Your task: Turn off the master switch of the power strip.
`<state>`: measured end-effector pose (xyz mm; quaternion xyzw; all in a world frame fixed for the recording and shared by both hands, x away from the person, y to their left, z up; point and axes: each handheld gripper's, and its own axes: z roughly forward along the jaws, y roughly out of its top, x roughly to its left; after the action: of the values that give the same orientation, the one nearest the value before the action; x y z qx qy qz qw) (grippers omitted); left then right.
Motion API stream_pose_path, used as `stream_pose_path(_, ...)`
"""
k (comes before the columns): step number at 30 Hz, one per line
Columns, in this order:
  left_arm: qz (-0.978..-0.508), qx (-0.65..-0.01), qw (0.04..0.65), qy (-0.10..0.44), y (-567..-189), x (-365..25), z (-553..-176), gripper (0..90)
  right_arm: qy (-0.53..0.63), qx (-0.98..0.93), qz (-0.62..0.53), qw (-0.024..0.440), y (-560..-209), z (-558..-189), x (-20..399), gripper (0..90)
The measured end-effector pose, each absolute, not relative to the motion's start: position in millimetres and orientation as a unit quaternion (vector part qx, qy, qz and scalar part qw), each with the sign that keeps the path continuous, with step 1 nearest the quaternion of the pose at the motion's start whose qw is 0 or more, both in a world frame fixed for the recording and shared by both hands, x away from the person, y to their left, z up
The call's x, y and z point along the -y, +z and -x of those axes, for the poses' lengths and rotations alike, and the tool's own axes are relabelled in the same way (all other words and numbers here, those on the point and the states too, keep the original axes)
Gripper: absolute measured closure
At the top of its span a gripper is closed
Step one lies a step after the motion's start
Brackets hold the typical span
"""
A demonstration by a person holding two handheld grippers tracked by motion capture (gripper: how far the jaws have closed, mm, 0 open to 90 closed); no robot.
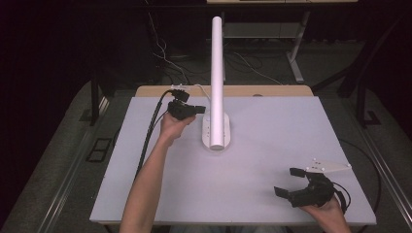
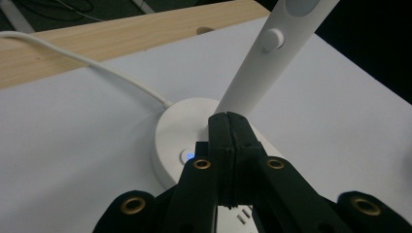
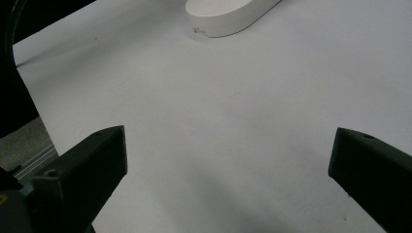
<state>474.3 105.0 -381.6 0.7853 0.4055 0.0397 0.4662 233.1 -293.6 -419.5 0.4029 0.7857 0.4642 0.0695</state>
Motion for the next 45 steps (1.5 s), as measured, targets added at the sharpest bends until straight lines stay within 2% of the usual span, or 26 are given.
stream_pose_path(15,-0.789,-0.407,0.459,0.041,-404.7,-96.7,-485.8,89.7,0.462,-0.787,-0.404,0.066,-419.5,-233.6,294.0,0.0)
stream_pose_path(28,-0.768,-0.429,0.474,0.034,-419.1,-97.4,-493.3,89.6,0.463,-0.786,-0.405,0.067,-419.5,-233.7,295.1,0.0)
stream_pose_path(45,-0.764,-0.443,0.469,0.017,-436.9,-95.2,-494.7,89.6,0.459,-0.788,-0.406,0.068,-420.0,-234.1,295.3,0.0)
